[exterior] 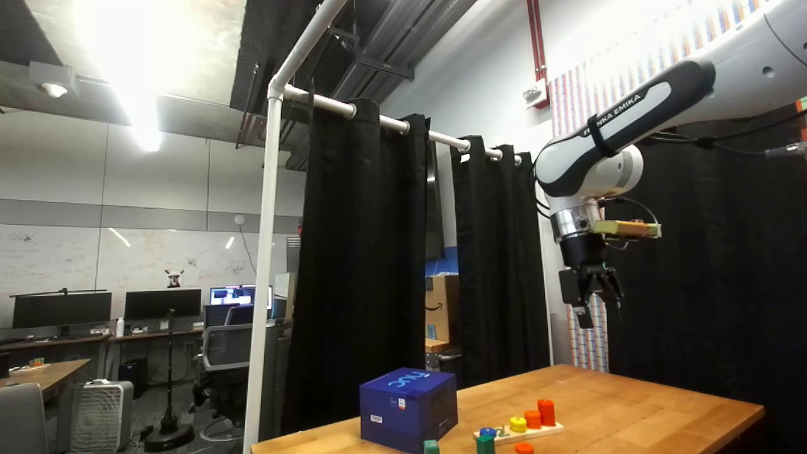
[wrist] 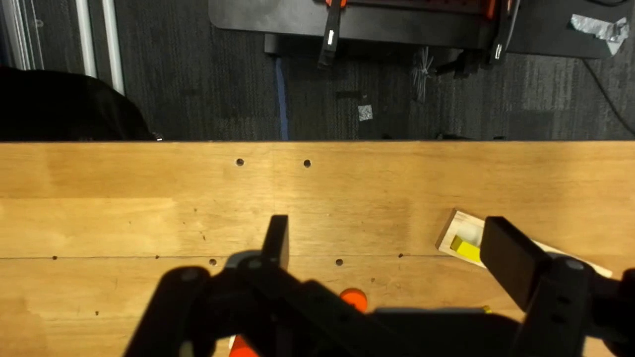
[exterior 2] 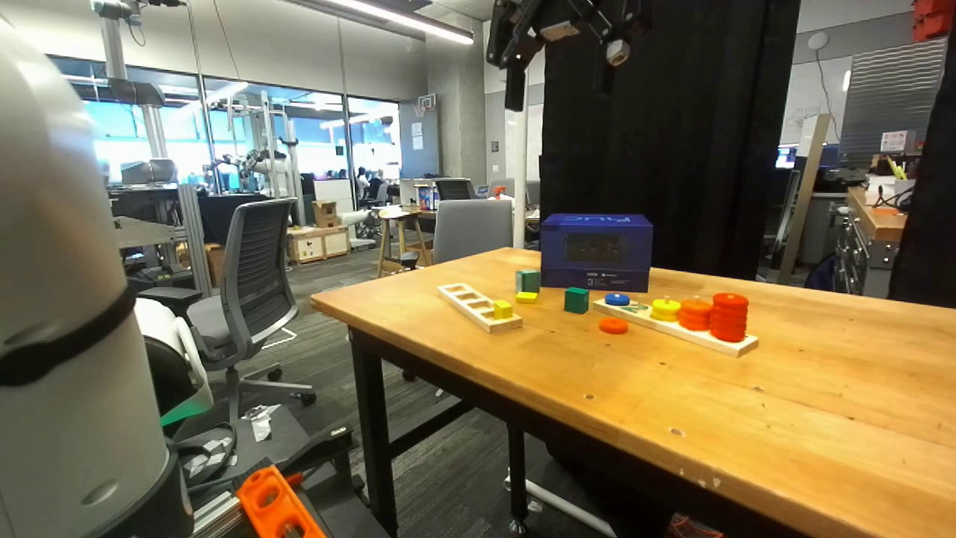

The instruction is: Pick up the orange object and put it on the table

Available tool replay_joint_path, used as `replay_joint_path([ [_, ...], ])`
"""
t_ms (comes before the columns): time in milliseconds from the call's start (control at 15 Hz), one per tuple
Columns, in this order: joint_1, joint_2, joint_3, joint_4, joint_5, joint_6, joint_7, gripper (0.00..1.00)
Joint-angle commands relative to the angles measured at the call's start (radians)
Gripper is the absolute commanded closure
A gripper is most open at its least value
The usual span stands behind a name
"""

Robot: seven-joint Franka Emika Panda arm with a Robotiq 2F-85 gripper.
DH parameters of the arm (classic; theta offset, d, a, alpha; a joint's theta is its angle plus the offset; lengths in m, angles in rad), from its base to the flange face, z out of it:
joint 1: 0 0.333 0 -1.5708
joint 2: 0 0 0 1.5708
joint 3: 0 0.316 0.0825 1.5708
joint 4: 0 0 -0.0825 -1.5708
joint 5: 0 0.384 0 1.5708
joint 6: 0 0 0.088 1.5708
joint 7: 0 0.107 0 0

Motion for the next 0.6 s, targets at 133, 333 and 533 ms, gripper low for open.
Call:
replay_joint_path([
  [133, -0.002, -0.167, 0.021, -0.128, -0.004, -0.02, 0.005, 0.0],
  [333, 0.0, -0.237, 0.032, -0.176, 0.001, -0.027, 0.023, 0.0],
  [533, 0.004, -0.207, 0.026, -0.165, -0.003, -0.027, 0.017, 0.0],
])
